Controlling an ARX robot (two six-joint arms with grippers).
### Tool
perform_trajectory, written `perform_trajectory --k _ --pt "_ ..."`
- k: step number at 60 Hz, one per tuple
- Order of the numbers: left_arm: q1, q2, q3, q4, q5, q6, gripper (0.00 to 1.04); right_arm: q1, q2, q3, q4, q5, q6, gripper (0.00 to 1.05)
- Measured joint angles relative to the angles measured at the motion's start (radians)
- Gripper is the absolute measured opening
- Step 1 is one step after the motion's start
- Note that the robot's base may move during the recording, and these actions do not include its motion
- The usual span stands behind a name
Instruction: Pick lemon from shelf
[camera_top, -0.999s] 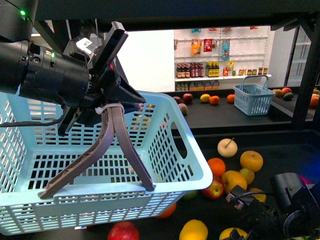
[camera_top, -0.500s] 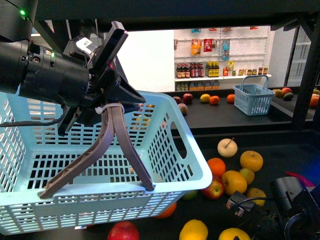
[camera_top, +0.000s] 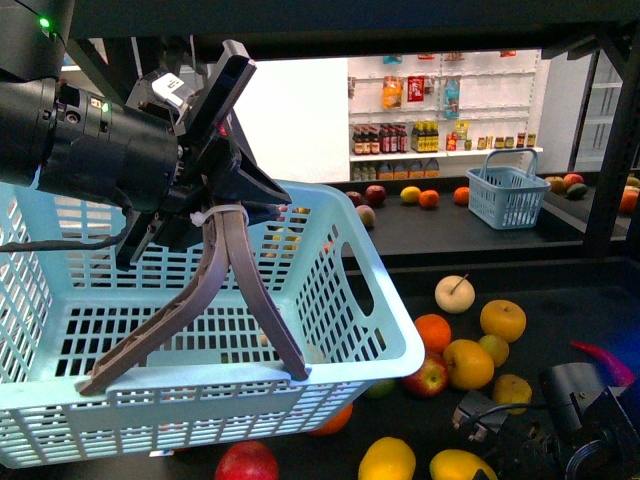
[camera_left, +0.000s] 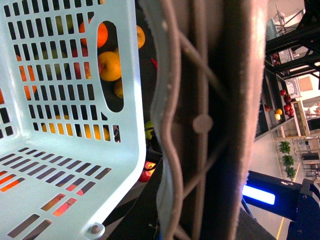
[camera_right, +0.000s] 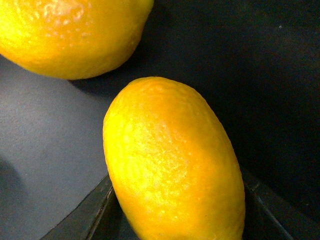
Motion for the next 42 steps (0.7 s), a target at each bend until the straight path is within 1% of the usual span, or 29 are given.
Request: perform_trajectory --k 9,16,29,37,42 --pt "0.000 0.000 0.000 0.000 0.000 0.000 0.14 -0.008 -0.055 -0.058 0.084 0.000 0.058 0.53" --pt "0.000 0.000 0.000 0.000 0.000 0.000 0.14 -0.026 -0.150 -0.131 0.157 -0.005 0.104 0.53" --pt "0.000 0.000 0.000 0.000 0.000 0.000 0.14 -0.097 -0.410 -0.302 0.259 -0.020 0.127 0.53" --pt "0.000 0.000 0.000 0.000 0.000 0.000 0.14 -0.142 -0.577 -0.415 0.301 -0.074 0.185 0.53" --pt "0.000 0.000 0.000 0.000 0.000 0.000 0.14 -0.151 -0.690 -0.473 0.309 -0.127 0.257 0.53"
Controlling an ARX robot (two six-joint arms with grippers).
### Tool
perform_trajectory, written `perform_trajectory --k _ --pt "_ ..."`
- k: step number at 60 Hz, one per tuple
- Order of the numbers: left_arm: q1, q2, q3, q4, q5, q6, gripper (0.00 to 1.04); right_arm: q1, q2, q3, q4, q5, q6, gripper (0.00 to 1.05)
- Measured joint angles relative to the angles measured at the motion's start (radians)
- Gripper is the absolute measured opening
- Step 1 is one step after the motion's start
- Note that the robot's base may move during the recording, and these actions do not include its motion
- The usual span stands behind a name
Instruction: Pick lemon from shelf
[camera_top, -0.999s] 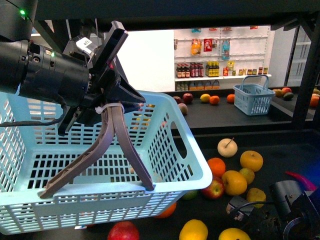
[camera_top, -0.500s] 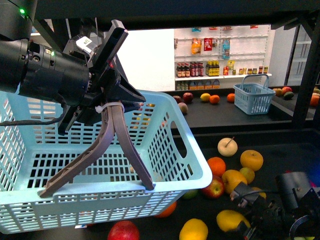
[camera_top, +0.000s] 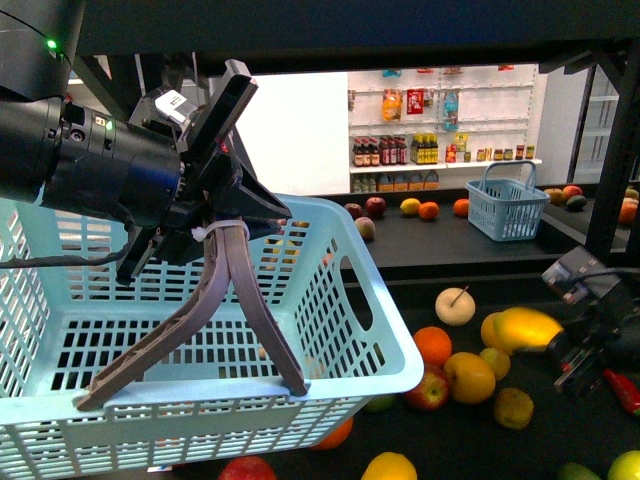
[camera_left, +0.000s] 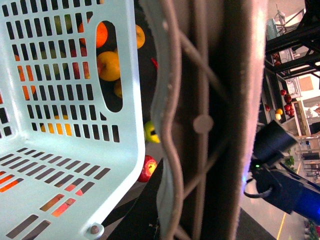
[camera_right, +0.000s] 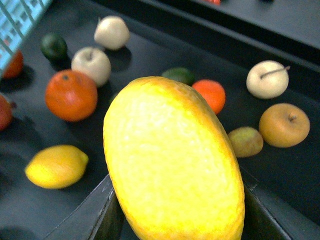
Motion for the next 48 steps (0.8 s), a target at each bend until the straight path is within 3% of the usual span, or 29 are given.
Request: perform_trajectory --k 10,20,29,48 --pt "-0.001 0.000 0.000 0.000 0.001 0.000 0.14 0.045 -0.171 -0.040 -0.015 -0.057 0.087 0.53" --pt "-0.001 0.000 0.000 0.000 0.000 0.000 0.14 0.153 -0.243 -0.066 -0.029 -0.073 0.150 0.53" --pt "-0.001 0.000 0.000 0.000 0.000 0.000 0.14 0.274 -0.219 -0.076 -0.058 -0.033 0.163 0.51" --pt "-0.001 0.000 0.000 0.000 0.000 0.000 0.14 0.395 -0.145 -0.045 -0.076 0.043 0.169 0.51"
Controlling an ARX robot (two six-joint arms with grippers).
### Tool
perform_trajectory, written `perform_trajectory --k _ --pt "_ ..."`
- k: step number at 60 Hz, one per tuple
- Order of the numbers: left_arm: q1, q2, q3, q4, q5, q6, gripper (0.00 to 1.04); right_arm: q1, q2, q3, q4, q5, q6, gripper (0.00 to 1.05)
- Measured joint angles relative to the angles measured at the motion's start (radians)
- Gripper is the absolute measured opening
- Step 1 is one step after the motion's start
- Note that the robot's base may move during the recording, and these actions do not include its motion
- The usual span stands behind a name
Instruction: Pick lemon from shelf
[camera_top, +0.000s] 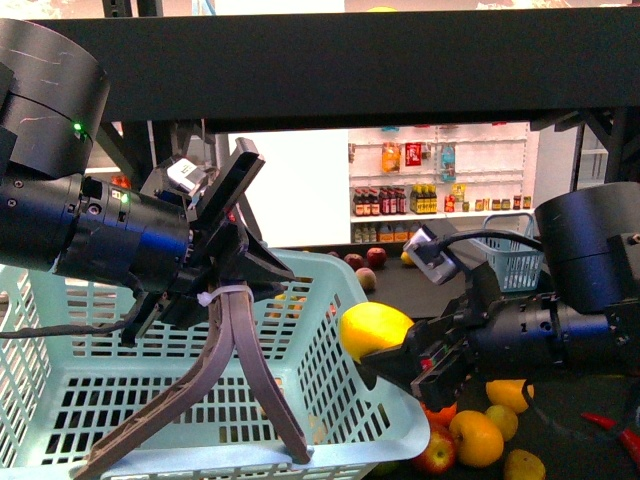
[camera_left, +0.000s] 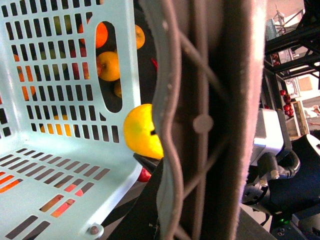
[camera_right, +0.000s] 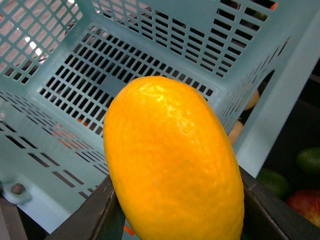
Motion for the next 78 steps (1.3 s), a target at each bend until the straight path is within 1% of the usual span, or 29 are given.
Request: perform_trajectory --k 5,7,13,14,20,22,29,40,46,50,55,59,68,73,78 --pt "0.000 0.000 0.000 0.000 0.000 0.000 0.14 0.015 0.006 0.001 0.002 0.008 0.003 0.51" --pt "0.000 0.000 0.000 0.000 0.000 0.000 0.14 0.022 0.008 0.001 0.006 0.004 0.004 0.55" --pt "0.000 0.000 0.000 0.000 0.000 0.000 0.14 0.037 0.012 0.002 0.022 0.001 0.021 0.75" --pt "0.000 0.000 0.000 0.000 0.000 0.000 0.14 0.039 0.012 0.002 0.030 0.000 0.026 0.80" --pt "0.000 0.000 0.000 0.000 0.001 -0.002 0.14 0.032 0.012 0.002 0.064 -0.007 0.065 0.99" --pt "0.000 0.000 0.000 0.000 0.001 -0.003 0.14 0.026 0.012 0.002 0.069 -0.012 0.077 1.03" --pt "0.000 0.001 0.000 0.000 -0.001 -0.003 0.14 -0.012 0.003 0.008 0.091 -0.027 0.120 1.02" --pt "0.000 0.001 0.000 0.000 -0.003 -0.005 0.14 -0.122 -0.032 0.045 0.122 -0.024 0.188 1.02" --pt "0.000 0.001 0.000 0.000 -0.002 -0.004 0.14 -0.201 -0.036 0.077 0.109 0.014 0.204 1.02" --pt "0.000 0.001 0.000 0.000 0.000 -0.004 0.14 -0.270 -0.024 0.086 0.088 0.053 0.196 1.02" --pt "0.000 0.001 0.000 0.000 0.001 -0.010 0.14 -0.327 0.051 0.092 0.044 0.132 0.144 1.02" --pt "0.000 0.001 0.000 0.000 0.000 -0.005 0.14 -0.336 0.134 0.091 0.008 0.196 0.096 1.02" --pt "0.000 0.001 0.000 0.000 0.000 -0.005 0.14 -0.324 0.269 0.090 -0.034 0.275 0.069 1.02" --pt "0.000 0.001 0.000 0.000 0.000 -0.005 0.14 -0.299 0.327 0.094 -0.055 0.322 0.072 1.02" --pt "0.000 0.001 0.000 0.000 0.000 -0.005 0.14 -0.251 0.383 0.121 -0.071 0.365 0.107 1.02"
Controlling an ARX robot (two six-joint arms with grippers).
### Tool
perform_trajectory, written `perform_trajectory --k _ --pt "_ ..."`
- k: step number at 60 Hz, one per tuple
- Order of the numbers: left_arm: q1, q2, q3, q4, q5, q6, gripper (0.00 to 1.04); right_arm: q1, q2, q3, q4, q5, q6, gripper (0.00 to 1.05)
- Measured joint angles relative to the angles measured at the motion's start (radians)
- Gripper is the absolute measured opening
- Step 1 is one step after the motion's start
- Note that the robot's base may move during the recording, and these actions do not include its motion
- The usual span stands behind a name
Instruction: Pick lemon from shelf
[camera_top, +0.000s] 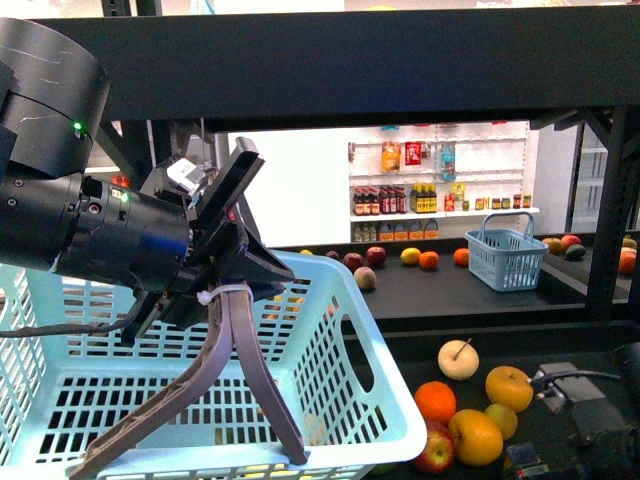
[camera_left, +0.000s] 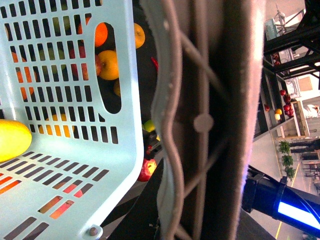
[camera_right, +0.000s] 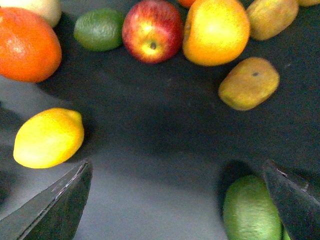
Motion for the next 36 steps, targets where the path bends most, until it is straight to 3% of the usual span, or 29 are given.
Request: perform_trajectory --k 24,36 --pt "0.000 0.000 0.000 0.000 0.000 0.000 0.14 0.223 0.184 0.237 -0.136 0.186 0.319 1.02" --pt "0.000 0.000 0.000 0.000 0.000 0.000 0.14 0.269 0.267 0.336 -0.174 0.254 0.400 1.02"
